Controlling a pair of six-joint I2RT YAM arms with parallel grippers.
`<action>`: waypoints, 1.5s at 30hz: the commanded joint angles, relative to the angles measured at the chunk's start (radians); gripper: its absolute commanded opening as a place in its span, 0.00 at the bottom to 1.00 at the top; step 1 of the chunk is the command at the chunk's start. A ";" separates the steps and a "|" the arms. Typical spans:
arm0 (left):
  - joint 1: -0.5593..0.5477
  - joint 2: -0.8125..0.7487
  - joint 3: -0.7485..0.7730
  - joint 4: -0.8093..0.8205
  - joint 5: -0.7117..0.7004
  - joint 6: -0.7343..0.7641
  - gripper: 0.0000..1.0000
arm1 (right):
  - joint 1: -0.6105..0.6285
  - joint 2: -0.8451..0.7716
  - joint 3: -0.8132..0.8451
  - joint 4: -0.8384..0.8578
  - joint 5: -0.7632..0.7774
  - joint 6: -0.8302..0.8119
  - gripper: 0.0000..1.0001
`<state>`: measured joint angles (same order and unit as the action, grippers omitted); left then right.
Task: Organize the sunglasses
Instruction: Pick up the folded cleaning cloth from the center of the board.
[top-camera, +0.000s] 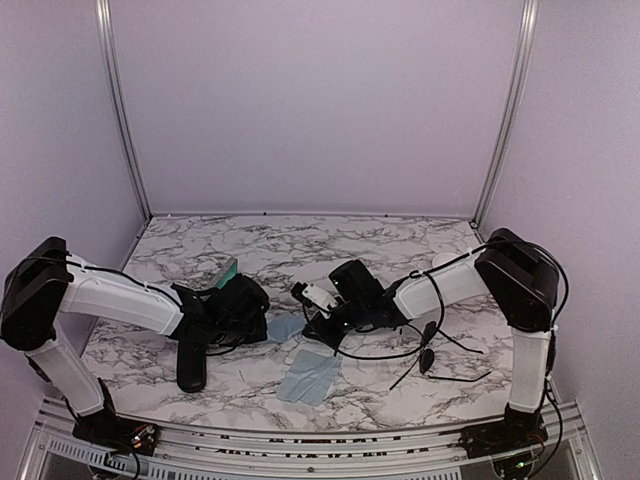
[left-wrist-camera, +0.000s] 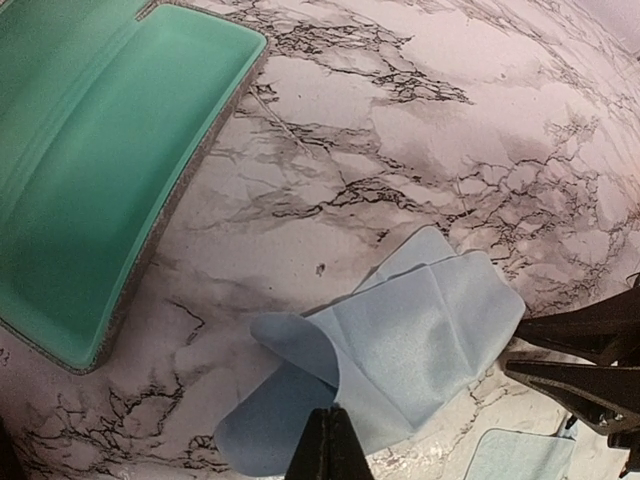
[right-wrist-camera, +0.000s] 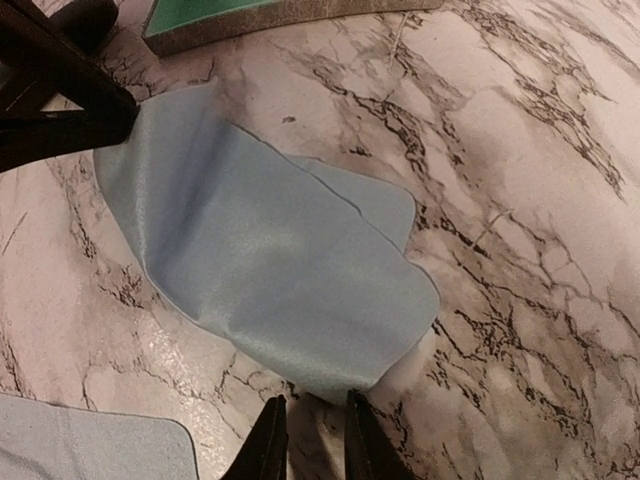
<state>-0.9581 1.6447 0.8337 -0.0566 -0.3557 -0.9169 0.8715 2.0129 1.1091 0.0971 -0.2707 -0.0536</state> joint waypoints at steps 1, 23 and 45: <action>0.007 0.012 -0.010 -0.008 0.006 -0.002 0.00 | 0.004 -0.015 -0.030 -0.058 0.081 -0.014 0.21; 0.007 0.028 -0.001 0.002 0.024 0.000 0.00 | 0.004 0.048 -0.008 0.002 -0.005 -0.025 0.20; 0.006 -0.045 0.007 0.006 0.023 0.002 0.00 | 0.003 -0.084 -0.019 -0.123 0.088 -0.022 0.00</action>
<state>-0.9558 1.6215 0.8333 -0.0532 -0.3309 -0.9161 0.8715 1.9800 1.0935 0.0570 -0.2375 -0.0792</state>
